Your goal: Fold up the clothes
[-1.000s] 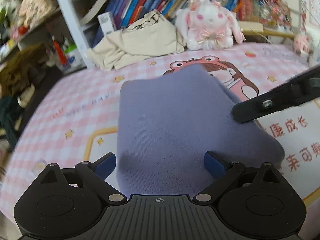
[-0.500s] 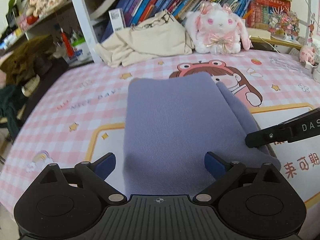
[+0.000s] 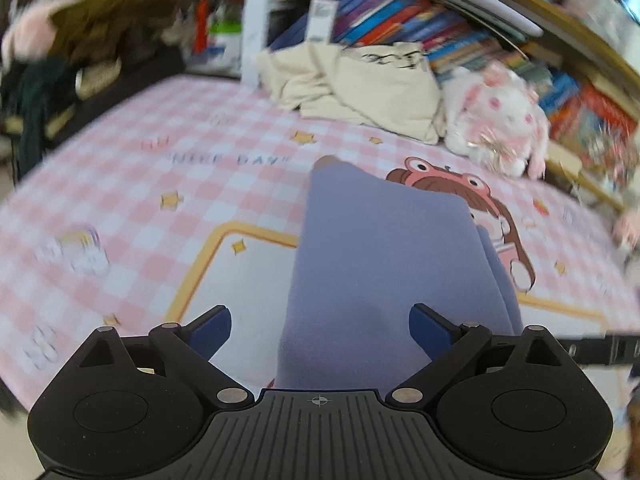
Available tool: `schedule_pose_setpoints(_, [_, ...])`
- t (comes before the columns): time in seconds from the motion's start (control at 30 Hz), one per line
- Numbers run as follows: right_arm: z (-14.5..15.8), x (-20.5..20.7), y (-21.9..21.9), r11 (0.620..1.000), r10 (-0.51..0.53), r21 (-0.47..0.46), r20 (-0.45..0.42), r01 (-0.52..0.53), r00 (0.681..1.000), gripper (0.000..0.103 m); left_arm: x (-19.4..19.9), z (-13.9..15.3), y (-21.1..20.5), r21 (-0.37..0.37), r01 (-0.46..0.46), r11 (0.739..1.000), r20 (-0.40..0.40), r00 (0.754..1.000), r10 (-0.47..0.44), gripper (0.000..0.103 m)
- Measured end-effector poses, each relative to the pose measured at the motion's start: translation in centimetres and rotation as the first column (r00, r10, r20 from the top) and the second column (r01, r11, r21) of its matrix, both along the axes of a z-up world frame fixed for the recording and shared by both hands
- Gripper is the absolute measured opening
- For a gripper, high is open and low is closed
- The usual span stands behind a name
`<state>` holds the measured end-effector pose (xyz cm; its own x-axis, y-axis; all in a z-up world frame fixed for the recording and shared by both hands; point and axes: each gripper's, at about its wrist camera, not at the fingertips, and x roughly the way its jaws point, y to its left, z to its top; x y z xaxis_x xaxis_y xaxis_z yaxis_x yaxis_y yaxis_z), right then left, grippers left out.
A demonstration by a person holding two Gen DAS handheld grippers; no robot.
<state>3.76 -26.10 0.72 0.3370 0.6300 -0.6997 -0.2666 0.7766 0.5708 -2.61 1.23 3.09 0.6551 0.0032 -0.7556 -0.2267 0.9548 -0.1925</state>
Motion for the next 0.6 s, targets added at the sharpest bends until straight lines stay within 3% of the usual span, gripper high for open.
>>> schedule_pose_setpoints(0.17, [-0.7,-0.1,0.0,0.997,-0.074,0.014,-0.051,0.075,0.996,0.074,1.4,-1.8,2.8,-0.175,0.011,0.985,-0.009,1.000,-0.013,0.094])
schedule_pose_setpoints(0.27, [-1.0,-0.2,0.2,0.992,-0.123,0.025,-0.081,0.126,0.989,0.070,2.7,-3.0,4.2,-0.270,0.012,0.963,-0.042,0.999,-0.024,0.082])
schedule_pose_setpoints(0.37, [-1.2,-0.3,0.6,0.986,-0.162,0.034,-0.092,0.166,0.982,0.064,3.7,-4.0,5.4,-0.354,0.028,0.935,-0.057,0.997,-0.051,0.080])
schedule_pose_setpoints(0.57, [-0.7,-0.9,2.2,0.984,-0.175,0.003,-0.036,0.176,0.984,0.049,5.6,-5.3,6.4,-0.482,0.066,0.874,-0.078,0.990,-0.118,0.070])
schedule_pose_setpoints(0.6, [-0.5,-1.0,2.5,0.985,-0.172,-0.006,-0.020,0.172,0.985,0.046,5.8,-5.3,6.2,-0.476,0.079,0.876,-0.078,0.988,-0.131,0.070])
